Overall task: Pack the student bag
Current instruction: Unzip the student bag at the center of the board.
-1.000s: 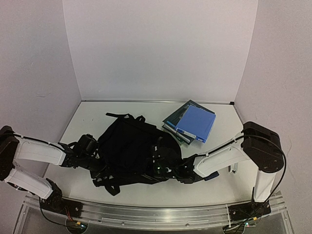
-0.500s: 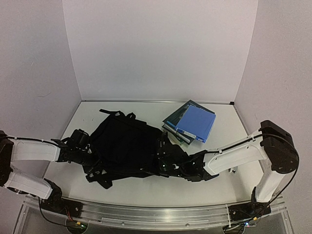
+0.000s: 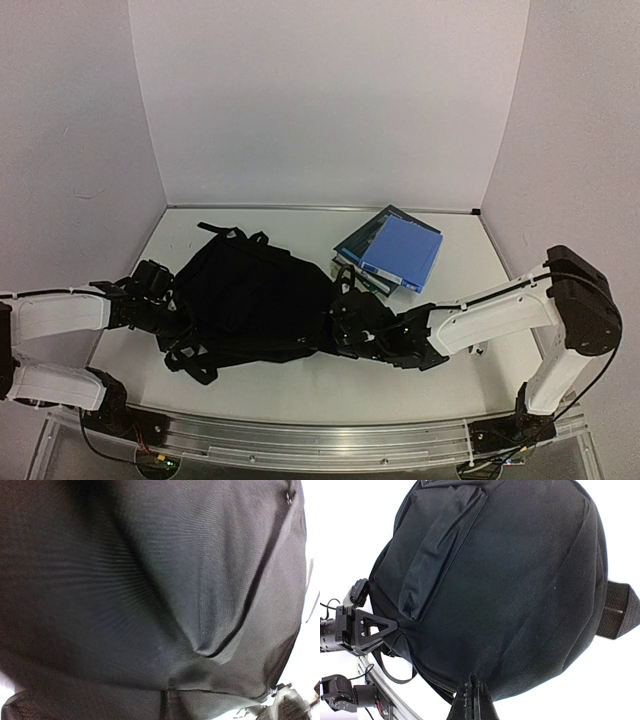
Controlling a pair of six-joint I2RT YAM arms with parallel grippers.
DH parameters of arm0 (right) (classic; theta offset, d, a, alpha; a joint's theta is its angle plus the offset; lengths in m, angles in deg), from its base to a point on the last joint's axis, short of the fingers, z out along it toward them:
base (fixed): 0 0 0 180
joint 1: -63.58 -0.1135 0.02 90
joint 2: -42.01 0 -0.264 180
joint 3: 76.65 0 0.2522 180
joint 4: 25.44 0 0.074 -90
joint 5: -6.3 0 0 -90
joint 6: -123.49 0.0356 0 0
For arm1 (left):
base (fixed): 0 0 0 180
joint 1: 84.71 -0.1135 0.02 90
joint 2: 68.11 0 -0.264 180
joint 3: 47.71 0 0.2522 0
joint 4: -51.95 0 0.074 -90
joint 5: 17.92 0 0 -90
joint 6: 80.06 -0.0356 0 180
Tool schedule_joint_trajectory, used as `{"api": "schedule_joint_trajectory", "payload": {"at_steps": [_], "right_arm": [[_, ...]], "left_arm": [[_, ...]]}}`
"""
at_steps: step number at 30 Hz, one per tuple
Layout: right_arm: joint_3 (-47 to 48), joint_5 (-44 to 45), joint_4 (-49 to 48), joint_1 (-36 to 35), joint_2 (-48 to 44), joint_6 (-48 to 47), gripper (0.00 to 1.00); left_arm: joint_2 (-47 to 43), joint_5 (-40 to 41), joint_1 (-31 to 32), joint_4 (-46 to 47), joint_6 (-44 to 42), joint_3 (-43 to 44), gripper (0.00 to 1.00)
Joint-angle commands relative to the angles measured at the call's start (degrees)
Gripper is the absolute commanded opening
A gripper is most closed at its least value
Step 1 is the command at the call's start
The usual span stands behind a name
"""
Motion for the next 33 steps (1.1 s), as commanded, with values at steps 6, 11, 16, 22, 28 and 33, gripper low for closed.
{"api": "schedule_joint_trajectory", "payload": {"at_steps": [6,11,16,22,28,33], "right_arm": [[-2.1,-3.6,-4.8,1.6,-1.7,-2.1,0.00],[-4.8,-7.9,-10.5,3.1,-1.1,-1.0,0.00],[-7.0,-9.9,-14.2,4.1,-1.1,0.6,0.00],[-8.6,-9.3,-14.6,4.6,-2.3,1.7,0.00],[-8.6,-9.2,-14.8,5.1,-2.1,2.0,0.00],[-8.7,-9.7,-14.9,5.4,-1.9,2.0,0.00]], "left_arm": [[1.0,7.5,1.7,-8.9,-17.8,16.8,0.73],[3.9,4.6,9.7,-2.5,-27.9,22.0,0.76],[8.6,-3.6,15.7,8.6,-31.0,21.9,0.76],[8.8,1.2,17.5,4.8,-31.9,22.8,0.77],[3.2,3.2,17.5,-1.9,-28.8,20.5,0.79],[-6.6,4.7,17.4,-1.8,-26.8,18.1,0.82]]}}
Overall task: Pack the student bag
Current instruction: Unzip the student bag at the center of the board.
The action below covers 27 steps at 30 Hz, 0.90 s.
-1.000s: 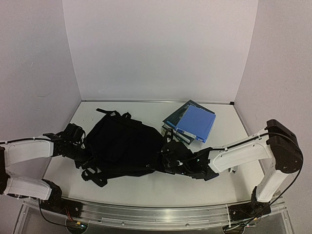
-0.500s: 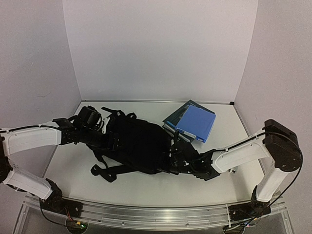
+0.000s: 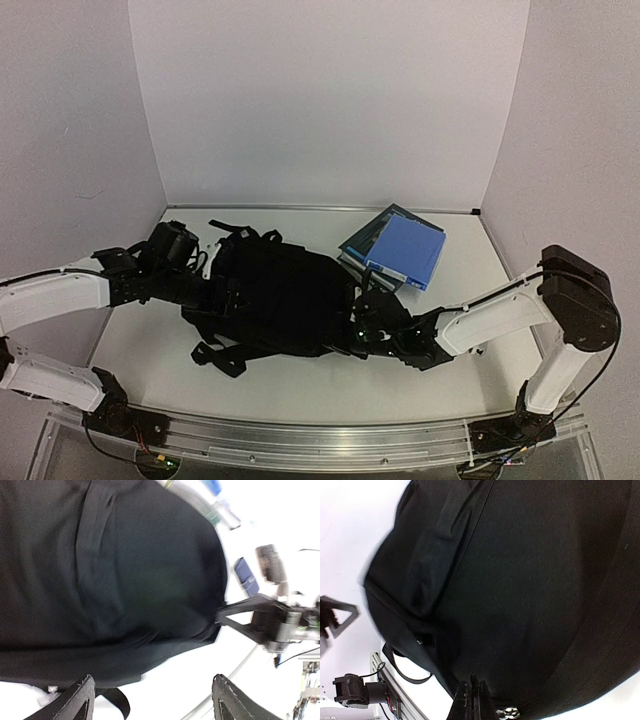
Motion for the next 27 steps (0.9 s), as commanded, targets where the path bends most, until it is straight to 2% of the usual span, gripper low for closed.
{"api": "schedule_joint_trajectory", "payload": {"at_steps": [1,4,8,14,17,22,27], "right_arm": [[-0.4,-0.6,-2.7,0.4,-2.0,0.5,0.00],[-0.4,-0.7,-2.8,0.4,-2.1,0.5,0.00],[-0.9,-0.3,-2.8,0.4,-2.9,0.9,0.00],[-2.2,1.1,-2.8,0.4,-4.3,2.6,0.00],[-3.1,1.5,-3.1,0.4,-4.8,3.9,0.00],[-3.7,2.0,-3.4,0.4,-5.3,4.8,0.00],[-3.9,1.9,-3.7,0.5,-5.5,5.2,0.00]], "left_arm": [[-8.5,1.3,0.3,1.6,1.0,-0.2,0.83],[-8.6,-1.0,0.3,3.3,-0.6,0.7,0.84],[-3.5,-5.7,0.3,7.3,-2.4,1.9,0.83],[9.8,-9.1,1.0,21.5,-3.0,0.5,0.67],[13.7,-8.9,4.0,27.1,-4.5,1.3,0.66],[19.8,-8.1,8.3,28.2,-8.6,4.3,0.67],[24.6,-7.2,10.1,30.9,-12.0,3.5,0.71]]}}
